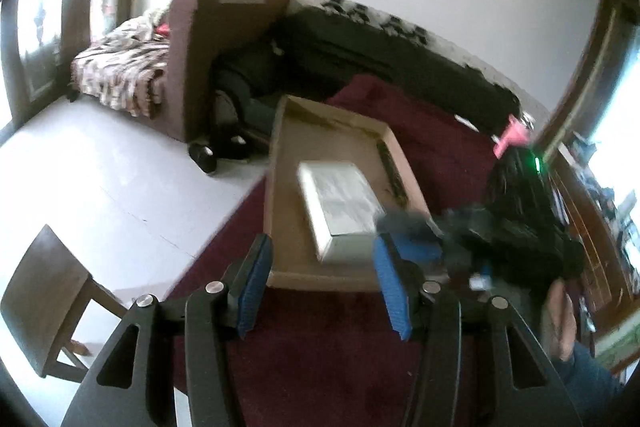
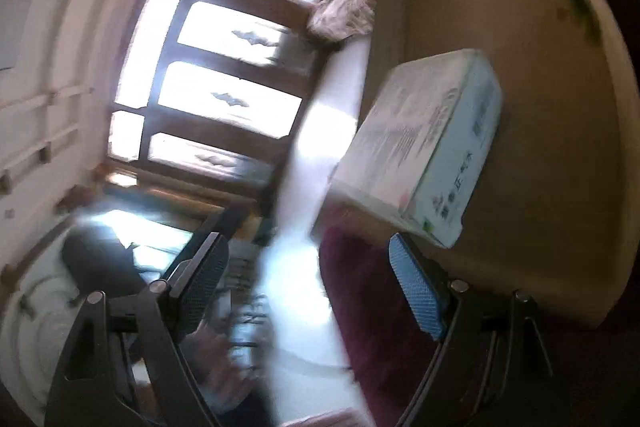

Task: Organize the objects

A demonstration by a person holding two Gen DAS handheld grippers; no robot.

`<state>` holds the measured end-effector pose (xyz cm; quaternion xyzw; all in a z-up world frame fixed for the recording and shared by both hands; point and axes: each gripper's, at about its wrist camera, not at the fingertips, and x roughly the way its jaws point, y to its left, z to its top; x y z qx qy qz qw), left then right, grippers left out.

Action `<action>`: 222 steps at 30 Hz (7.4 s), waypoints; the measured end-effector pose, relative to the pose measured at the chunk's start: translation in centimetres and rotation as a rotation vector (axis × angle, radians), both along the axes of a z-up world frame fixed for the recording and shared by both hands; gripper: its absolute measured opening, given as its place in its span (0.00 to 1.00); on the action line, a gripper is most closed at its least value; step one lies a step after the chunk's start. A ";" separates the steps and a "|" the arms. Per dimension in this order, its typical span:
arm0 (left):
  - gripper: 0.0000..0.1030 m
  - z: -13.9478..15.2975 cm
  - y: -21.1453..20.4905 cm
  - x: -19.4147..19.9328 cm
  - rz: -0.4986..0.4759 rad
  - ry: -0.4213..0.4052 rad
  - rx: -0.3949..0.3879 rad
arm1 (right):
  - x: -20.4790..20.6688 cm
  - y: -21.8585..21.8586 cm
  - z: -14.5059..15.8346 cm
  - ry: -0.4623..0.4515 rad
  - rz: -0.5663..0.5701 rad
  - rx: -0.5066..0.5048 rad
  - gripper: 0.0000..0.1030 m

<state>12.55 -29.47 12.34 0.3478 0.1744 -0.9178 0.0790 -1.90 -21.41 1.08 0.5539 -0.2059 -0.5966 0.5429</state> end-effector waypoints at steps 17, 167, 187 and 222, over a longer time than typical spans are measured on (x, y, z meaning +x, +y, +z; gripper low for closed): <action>0.48 -3.5 18.8 -8.2 -0.522 -0.075 -0.076 | 4.3 27.0 7.3 0.416 -0.490 0.185 0.78; 0.19 -6.8 -11.9 -25.7 0.030 -0.094 0.331 | -14.5 1.5 5.1 0.455 -0.329 0.627 0.72; 0.46 -2.6 -8.3 -23.0 -0.023 -0.058 0.181 | -13.5 2.7 8.2 0.477 -0.345 0.505 0.74; 0.50 0.5 -0.8 -15.2 -0.137 0.017 0.139 | -11.4 8.0 7.7 0.265 -0.343 0.200 0.74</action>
